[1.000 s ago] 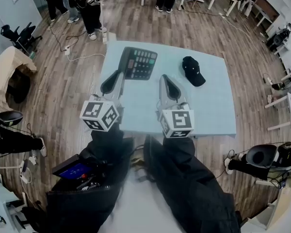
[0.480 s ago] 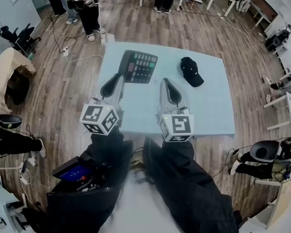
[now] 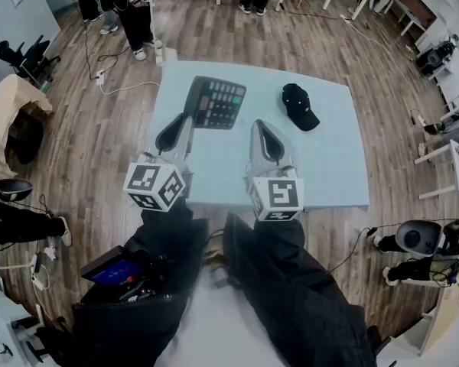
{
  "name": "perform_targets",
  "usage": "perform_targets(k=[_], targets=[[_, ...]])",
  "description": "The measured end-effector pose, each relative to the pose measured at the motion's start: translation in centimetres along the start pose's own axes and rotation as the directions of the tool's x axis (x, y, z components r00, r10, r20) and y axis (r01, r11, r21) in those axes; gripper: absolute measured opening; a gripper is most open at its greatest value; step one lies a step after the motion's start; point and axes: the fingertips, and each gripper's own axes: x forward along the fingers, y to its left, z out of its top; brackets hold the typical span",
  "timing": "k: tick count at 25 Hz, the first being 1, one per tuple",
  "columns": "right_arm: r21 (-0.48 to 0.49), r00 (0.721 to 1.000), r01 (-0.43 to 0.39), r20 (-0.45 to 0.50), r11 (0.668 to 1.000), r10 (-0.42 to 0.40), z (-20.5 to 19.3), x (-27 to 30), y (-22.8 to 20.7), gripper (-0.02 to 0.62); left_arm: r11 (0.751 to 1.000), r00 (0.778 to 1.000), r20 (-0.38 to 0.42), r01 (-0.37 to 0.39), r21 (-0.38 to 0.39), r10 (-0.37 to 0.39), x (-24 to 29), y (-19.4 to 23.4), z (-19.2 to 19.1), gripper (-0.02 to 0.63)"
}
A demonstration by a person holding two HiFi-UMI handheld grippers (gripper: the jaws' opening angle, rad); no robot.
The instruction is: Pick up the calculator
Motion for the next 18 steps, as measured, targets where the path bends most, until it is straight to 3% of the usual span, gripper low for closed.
perform_targets(k=[18], targets=[[0.003,1.000,-0.003,-0.027,1.000,0.003,-0.50,0.23,-0.16,0.000,1.000,1.000,-0.025,-0.003,-0.004,0.003,0.28,-0.04,-0.47,0.041]])
